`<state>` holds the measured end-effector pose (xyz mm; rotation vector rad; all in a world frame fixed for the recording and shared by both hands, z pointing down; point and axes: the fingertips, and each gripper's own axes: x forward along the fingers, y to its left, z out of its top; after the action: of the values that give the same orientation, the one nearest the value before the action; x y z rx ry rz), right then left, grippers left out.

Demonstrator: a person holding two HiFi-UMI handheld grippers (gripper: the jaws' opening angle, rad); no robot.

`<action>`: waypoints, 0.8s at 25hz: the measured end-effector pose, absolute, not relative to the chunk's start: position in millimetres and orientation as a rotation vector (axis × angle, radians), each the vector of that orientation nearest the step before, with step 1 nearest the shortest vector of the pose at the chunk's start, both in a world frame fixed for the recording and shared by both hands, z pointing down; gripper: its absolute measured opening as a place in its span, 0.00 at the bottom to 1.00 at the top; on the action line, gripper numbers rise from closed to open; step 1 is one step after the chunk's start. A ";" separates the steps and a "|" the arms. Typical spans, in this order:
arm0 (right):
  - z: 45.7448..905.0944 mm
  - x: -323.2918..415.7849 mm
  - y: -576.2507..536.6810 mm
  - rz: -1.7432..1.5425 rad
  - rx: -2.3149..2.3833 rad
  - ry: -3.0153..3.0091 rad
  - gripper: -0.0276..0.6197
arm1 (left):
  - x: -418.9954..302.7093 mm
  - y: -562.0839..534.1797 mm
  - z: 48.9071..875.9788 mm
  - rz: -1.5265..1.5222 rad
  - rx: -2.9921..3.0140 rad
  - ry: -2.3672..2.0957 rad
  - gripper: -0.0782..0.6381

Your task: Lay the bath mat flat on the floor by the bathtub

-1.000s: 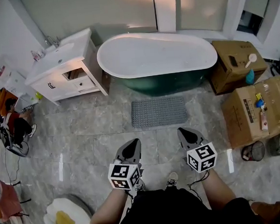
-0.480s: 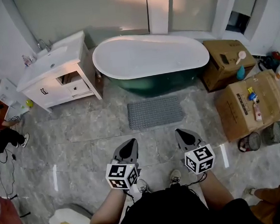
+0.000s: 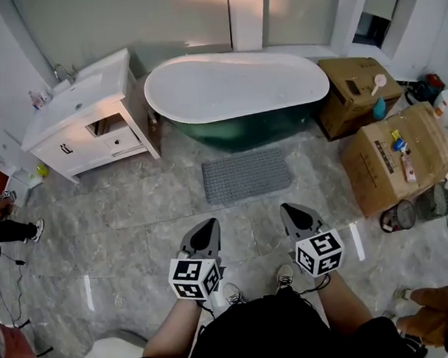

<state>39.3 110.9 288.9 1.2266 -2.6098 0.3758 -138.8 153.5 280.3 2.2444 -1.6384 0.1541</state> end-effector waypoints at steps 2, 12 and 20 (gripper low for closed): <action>289.5 38.0 113.4 0.377 1.233 -2.607 0.07 | -139.9 153.9 279.5 0.154 2.252 -1.634 0.13; 288.3 36.9 117.8 0.375 1.241 -2.606 0.07 | -139.0 157.2 277.8 0.148 2.265 -1.623 0.13; 287.9 37.7 115.4 0.374 1.234 -2.609 0.07 | -137.7 155.8 278.0 0.146 2.260 -1.628 0.13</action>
<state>37.7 115.4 287.9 1.2343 -2.6092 0.3738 -137.7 155.8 278.0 2.2599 -1.6277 0.1460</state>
